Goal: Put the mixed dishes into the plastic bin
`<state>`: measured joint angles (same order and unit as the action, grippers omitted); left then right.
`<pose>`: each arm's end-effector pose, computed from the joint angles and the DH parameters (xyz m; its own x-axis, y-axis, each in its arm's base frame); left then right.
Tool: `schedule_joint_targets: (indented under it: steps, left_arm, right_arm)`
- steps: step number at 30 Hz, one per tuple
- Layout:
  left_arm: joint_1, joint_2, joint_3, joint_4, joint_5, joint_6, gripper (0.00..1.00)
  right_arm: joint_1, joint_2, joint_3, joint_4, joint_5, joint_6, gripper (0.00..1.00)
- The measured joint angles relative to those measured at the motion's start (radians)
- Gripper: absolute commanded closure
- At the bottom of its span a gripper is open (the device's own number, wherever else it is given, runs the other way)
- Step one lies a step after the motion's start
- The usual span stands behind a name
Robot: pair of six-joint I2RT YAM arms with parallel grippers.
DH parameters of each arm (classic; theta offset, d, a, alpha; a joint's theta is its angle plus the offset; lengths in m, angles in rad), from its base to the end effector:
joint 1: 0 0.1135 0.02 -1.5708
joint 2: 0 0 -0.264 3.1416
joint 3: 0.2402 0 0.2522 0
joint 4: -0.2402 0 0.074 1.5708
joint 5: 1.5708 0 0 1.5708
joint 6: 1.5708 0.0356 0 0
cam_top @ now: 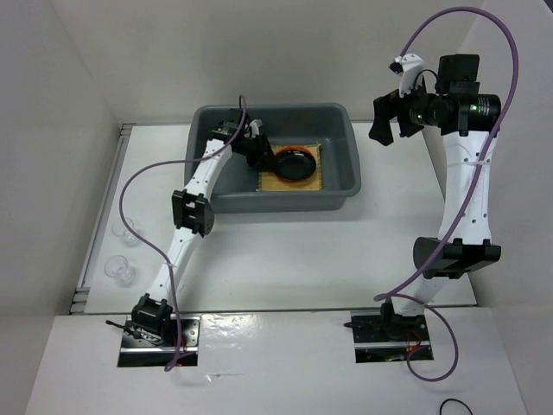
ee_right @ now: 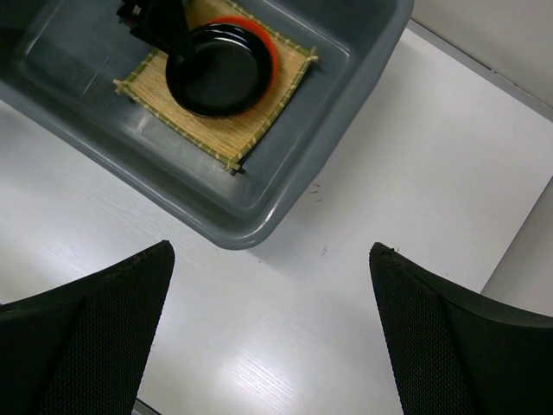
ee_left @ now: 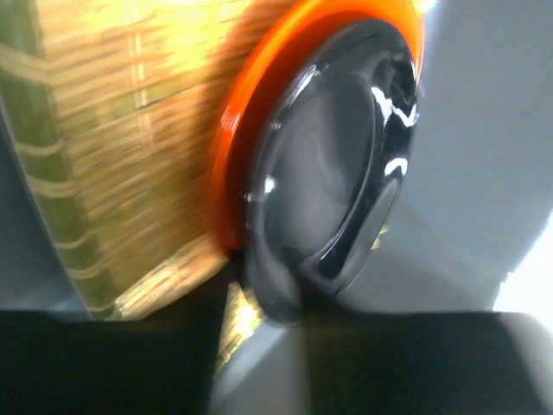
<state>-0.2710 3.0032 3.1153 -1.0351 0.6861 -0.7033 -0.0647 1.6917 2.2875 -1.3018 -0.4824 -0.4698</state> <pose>0.5523 -0.1768 0.1560 -0.9582 -0.2531 -0.1335 -0.0580 0.6286 -0.7756 0.3017 -0.0030 0.4942 -0.4437 -0.3731 -0.8148 -0.5561 0.8276 -0.0761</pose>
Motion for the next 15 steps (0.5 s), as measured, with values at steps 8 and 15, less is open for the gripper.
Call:
schedule_joint_targets:
  steps: [8, 15]
  left_arm:
    - [0.019, -0.024, 0.003, 0.080, 0.048, -0.038, 0.00]
    - [0.054, -0.301, -0.020, 0.080, -0.105, -0.025, 0.00]
  right_arm:
    - [0.000, 0.000, -0.004, 0.000, -0.002, 0.000, 0.02]
    - [0.000, 0.005, -0.004, 0.000, -0.020, 0.000, 0.02]
